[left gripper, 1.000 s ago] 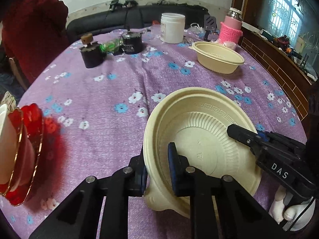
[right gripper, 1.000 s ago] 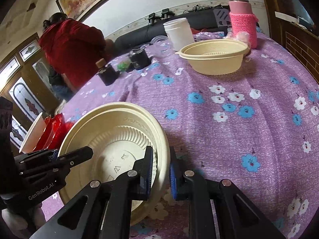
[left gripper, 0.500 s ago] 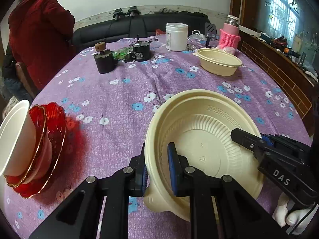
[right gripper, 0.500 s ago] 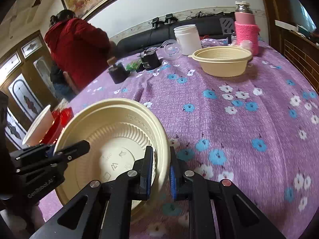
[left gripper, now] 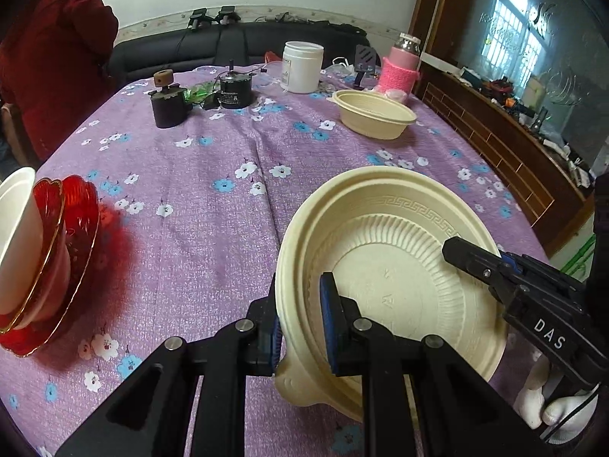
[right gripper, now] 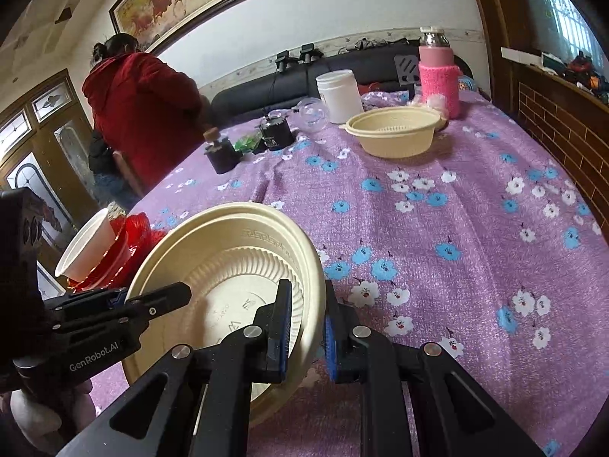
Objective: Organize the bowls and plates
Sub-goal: 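Carry the beige bowl with both tools into the white bowl, release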
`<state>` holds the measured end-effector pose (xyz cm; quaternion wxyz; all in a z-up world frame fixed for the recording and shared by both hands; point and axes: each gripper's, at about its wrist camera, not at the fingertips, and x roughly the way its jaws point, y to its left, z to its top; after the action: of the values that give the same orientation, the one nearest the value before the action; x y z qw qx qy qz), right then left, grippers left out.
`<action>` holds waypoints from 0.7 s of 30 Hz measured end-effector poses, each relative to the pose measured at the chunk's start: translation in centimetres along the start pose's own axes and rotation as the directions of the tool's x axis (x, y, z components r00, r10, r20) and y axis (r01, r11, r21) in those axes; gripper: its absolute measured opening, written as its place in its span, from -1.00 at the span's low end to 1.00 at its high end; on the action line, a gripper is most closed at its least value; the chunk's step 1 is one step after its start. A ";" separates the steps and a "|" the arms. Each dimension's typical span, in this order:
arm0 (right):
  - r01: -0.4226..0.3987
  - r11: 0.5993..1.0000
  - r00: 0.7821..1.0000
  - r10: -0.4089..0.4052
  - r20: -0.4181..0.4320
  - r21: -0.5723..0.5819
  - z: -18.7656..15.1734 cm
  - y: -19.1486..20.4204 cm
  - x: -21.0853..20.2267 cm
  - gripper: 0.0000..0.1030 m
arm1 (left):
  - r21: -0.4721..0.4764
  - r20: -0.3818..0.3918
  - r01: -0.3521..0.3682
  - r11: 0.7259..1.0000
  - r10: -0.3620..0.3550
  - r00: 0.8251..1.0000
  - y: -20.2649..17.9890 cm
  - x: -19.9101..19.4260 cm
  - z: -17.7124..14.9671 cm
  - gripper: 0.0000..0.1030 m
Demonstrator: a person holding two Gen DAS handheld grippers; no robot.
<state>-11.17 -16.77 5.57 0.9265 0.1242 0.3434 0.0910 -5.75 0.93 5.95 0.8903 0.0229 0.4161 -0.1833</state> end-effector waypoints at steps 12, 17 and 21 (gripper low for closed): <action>-0.029 0.996 0.999 0.033 0.040 -0.088 2.0 5.8 -1.3 -0.67 | -0.116 0.048 0.066 0.991 -0.061 0.997 5.2 -4.2 -0.1 -0.67; -0.081 0.987 0.995 0.088 0.043 -0.141 3.7 10.0 -0.5 -0.67 | -0.167 0.099 0.035 0.985 -0.019 0.995 8.7 -6.9 0.1 -0.67; -0.122 0.973 0.990 0.134 0.048 -0.197 5.0 14.1 0.3 -0.67 | -0.208 0.134 -0.013 0.978 0.042 0.990 12.1 -9.0 0.5 -0.67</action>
<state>-8.88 -4.07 13.17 0.9363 0.0582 0.2960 0.1797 -6.46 14.85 11.68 0.9168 -0.0767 0.3703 -0.1280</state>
